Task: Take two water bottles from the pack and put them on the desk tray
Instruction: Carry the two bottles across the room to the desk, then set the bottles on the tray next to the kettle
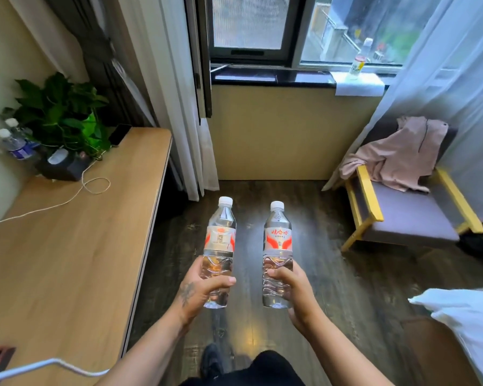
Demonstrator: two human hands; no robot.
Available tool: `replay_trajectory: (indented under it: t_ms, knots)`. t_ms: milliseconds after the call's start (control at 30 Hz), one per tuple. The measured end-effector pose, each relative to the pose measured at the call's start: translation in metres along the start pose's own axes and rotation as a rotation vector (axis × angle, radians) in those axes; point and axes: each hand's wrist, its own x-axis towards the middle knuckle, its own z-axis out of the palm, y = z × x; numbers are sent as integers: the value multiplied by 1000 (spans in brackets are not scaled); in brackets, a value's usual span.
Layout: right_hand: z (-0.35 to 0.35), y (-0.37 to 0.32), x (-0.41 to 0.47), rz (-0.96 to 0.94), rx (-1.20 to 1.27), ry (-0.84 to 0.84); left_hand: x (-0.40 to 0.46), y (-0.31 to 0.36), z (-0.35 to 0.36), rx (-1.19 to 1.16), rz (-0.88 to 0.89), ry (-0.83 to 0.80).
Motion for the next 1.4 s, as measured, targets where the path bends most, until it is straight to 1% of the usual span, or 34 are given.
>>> replay_trajectory:
  t_ms: [100,300,433,533,633,867,1000,1133,1300,1400]
  knots:
    - [-1,-11,18,7,19,-9,16,6,4,-29,-8,23]
    - [-15,-34,60,26,-46,-54,46,12,21,-89,-55,74]
    - [-16,-47,86,33,-118,-122,56,16,27,-127,-21,131]
    - [-11,-53,103,61,-167,-185,52,22,28,-202,6,196]
    - [8,-59,118,80,-253,-287,43,21,17,-249,27,295]
    - [82,-46,128,141,-426,-579,-14,-13,-21,-390,77,637]
    - [136,-23,110,215,-502,-798,-66,-44,-37,-505,102,864]
    - [183,3,78,276,-563,-975,-115,-72,-42,-596,124,1072]
    - [229,35,42,335,-672,-1126,-164,-101,-46,-679,131,1271]
    - [252,51,22,361,-710,-1175,-187,-113,-52,-723,137,1337]
